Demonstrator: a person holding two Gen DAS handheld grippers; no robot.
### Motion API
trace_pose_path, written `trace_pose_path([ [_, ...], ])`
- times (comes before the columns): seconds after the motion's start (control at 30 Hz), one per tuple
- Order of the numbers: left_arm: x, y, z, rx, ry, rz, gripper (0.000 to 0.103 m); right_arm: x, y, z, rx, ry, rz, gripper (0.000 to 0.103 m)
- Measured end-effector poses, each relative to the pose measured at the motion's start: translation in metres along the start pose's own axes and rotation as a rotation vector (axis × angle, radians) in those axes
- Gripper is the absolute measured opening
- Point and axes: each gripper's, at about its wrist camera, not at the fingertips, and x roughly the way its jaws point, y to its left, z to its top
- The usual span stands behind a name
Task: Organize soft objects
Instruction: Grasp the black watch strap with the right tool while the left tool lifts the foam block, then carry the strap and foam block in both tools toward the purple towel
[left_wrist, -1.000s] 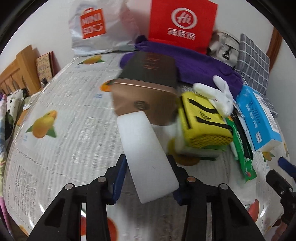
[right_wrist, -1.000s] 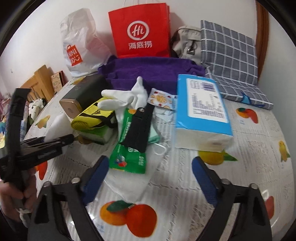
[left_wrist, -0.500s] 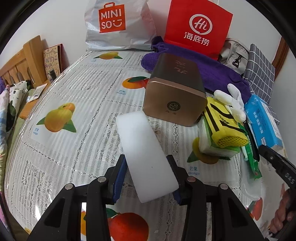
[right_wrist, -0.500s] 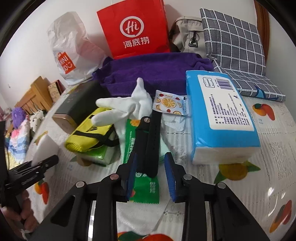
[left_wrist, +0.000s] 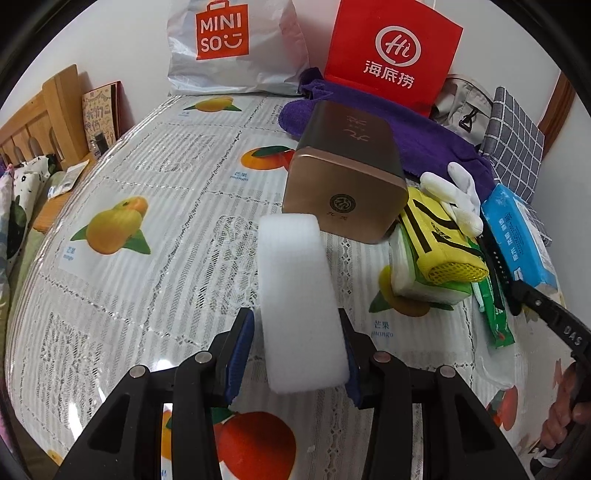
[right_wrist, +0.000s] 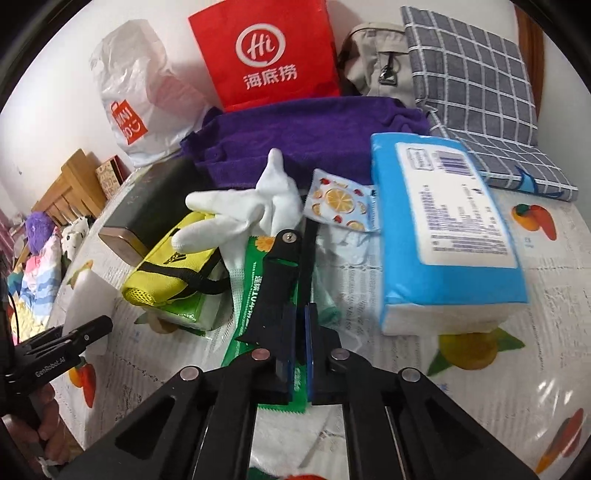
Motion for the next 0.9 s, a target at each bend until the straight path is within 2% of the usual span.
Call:
trace_pose_path([
  [0.2,-0.011,0.001,-0.005,-0.008,-0.01,0.019,0.041,-0.026,-0.004,-0.011,-0.014,-0.009,0.002,0.003],
  [0.47,-0.031,-0.001,-0.015,-0.011,-0.025,0.05,0.041,-0.069,-0.012,-0.047,-0.063,0.008,0.024,0.002],
  [0.73,-0.041,-0.013,-0.023,0.01,-0.029,0.058,0.041,-0.085,-0.032,-0.086,-0.08,0.044,-0.034,0.002],
  [0.87,-0.043,-0.019,-0.026,0.024,-0.024,0.053,0.041,-0.081,-0.038,-0.089,-0.068,0.039,-0.037,0.008],
  [0.9,-0.042,-0.02,-0.026,0.025,-0.023,0.05,0.041,-0.08,-0.036,-0.088,-0.07,0.026,-0.03,0.017],
])
